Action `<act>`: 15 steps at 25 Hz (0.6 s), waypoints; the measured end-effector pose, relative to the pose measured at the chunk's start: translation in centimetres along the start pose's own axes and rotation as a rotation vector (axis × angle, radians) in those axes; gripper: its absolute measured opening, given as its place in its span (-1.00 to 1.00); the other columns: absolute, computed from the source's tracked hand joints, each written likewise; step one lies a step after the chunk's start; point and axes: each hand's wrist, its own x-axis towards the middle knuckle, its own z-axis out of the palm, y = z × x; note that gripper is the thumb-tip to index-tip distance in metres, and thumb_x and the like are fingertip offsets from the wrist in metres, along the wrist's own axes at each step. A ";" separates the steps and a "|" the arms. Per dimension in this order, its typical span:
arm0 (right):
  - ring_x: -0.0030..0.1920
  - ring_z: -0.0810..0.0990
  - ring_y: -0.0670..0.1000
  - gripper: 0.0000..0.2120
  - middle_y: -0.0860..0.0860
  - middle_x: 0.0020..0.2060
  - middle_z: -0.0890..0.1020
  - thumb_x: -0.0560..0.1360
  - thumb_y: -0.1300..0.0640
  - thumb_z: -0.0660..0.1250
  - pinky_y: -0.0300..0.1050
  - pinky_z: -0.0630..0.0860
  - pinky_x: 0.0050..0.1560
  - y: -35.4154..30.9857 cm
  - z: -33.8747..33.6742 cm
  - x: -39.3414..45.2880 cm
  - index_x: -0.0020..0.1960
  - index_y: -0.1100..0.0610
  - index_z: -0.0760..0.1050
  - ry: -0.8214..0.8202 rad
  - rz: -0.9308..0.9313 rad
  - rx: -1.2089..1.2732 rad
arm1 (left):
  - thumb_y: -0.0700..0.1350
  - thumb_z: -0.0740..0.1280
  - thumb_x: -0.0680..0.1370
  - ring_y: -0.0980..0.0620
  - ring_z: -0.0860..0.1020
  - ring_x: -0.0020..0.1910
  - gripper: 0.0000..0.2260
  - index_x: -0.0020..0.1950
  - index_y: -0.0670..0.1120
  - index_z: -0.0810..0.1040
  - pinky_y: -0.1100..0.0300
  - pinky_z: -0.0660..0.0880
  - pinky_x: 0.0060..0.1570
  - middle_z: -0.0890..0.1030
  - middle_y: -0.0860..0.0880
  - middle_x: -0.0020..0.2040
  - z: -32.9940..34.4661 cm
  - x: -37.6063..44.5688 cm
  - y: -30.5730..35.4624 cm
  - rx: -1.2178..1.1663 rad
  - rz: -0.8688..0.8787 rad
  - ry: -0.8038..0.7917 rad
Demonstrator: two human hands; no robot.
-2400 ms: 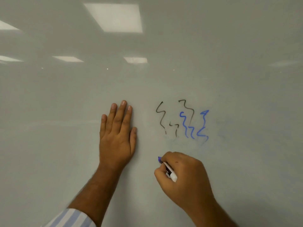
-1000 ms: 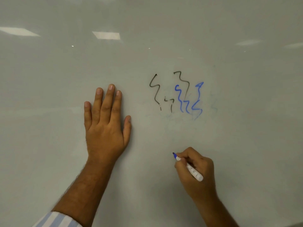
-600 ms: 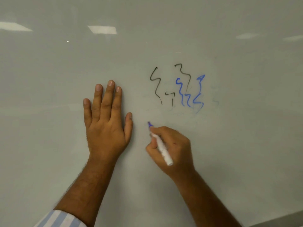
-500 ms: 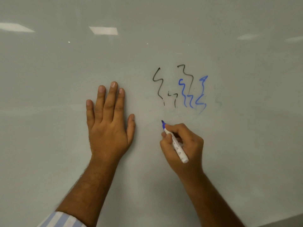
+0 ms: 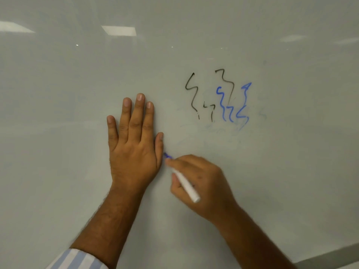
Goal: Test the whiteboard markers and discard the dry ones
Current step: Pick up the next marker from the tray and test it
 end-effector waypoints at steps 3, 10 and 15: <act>-0.15 0.70 0.10 -0.73 0.08 -0.09 0.73 0.48 0.27 0.42 -0.05 0.66 -0.04 0.5 0.7 -0.4 0.16 0.21 0.73 0.042 -0.011 -0.034 | 0.02 0.13 0.76 -0.14 -0.01 0.71 -0.44 0.72 -0.12 0.07 -0.20 -0.10 0.66 0.07 -0.13 0.72 0.1 -0.3 -0.2 -0.007 0.046 -0.003; -0.18 0.72 -0.02 -0.74 -0.06 -0.14 0.74 0.43 0.31 0.42 -0.05 0.64 -0.21 1.1 -2.1 -3.4 0.05 0.11 0.76 0.115 0.339 0.209 | -0.40 0.22 0.61 -0.12 0.20 0.68 -0.42 0.65 -0.18 0.30 -0.12 0.12 0.65 0.26 -0.14 0.67 -0.5 -1.0 -0.6 -0.146 0.239 0.030; -0.16 0.76 0.13 -0.68 -0.01 -0.09 0.77 0.48 0.28 0.43 0.10 0.70 -0.16 0.4 -3.6 -3.2 0.18 0.01 0.65 0.099 0.487 0.452 | -0.48 0.26 0.61 -0.10 0.42 0.57 -0.55 0.46 -0.19 0.57 -0.09 0.34 0.57 0.49 -0.11 0.53 -0.3 -1.7 -1.0 -0.293 0.276 0.090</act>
